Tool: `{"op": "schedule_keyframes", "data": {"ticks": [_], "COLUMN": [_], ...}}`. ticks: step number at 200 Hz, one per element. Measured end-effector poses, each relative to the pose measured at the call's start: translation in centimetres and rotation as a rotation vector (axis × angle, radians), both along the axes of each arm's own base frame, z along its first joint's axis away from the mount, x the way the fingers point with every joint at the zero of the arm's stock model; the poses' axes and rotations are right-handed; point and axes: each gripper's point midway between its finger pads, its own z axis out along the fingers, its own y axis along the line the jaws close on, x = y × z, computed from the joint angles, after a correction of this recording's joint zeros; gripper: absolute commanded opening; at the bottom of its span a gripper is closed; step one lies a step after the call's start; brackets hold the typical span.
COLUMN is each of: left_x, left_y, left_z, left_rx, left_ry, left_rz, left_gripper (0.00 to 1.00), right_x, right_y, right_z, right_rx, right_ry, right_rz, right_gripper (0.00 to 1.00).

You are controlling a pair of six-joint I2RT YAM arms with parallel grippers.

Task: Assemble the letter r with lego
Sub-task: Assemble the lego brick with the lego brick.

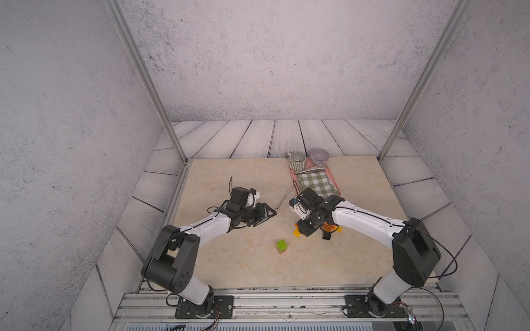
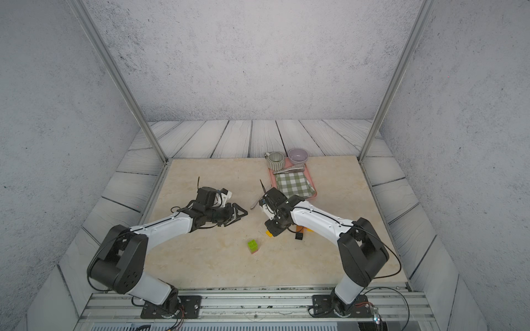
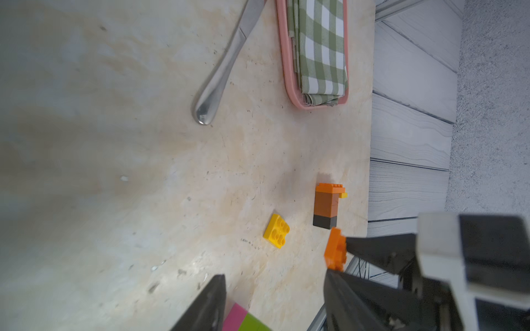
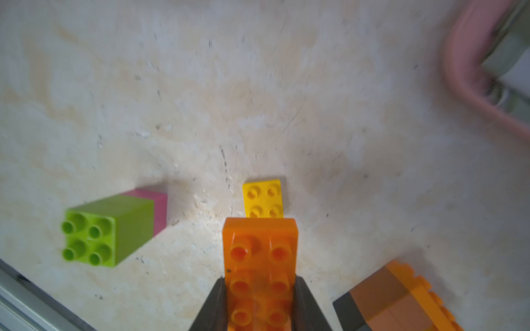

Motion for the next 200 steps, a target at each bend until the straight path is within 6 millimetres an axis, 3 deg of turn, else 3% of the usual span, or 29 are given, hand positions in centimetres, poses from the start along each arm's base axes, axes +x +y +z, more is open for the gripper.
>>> {"op": "schedule_keyframes", "data": {"ticks": [30,58,107,200], "left_x": [0.0,-0.7,-0.5,-1.2], "left_y": [-3.3,-4.8,-5.8,-6.2], "left_z": [-1.8,-2.8,-3.2,-4.0], "left_rx": [-0.018,-0.036,-0.075,-0.083], "left_ry": [0.015,0.032,0.029,0.044], "left_rz": [-0.075,-0.11,-0.12,-0.128], "left_gripper": [0.45,0.42,0.35,0.32], "right_x": [-0.5,-0.4,-0.2,-0.1], "right_y": [-0.5,-0.4,-0.5,-0.4], "right_z": [-1.7,-2.4,-3.8,-4.6], "right_rx": [-0.045,-0.053,-0.088,-0.117], "right_ry": [0.039,0.048,0.062,0.066], "right_rz": [0.009,0.01,0.011,0.034], "right_gripper": [0.0,0.0,0.0,0.0]}}
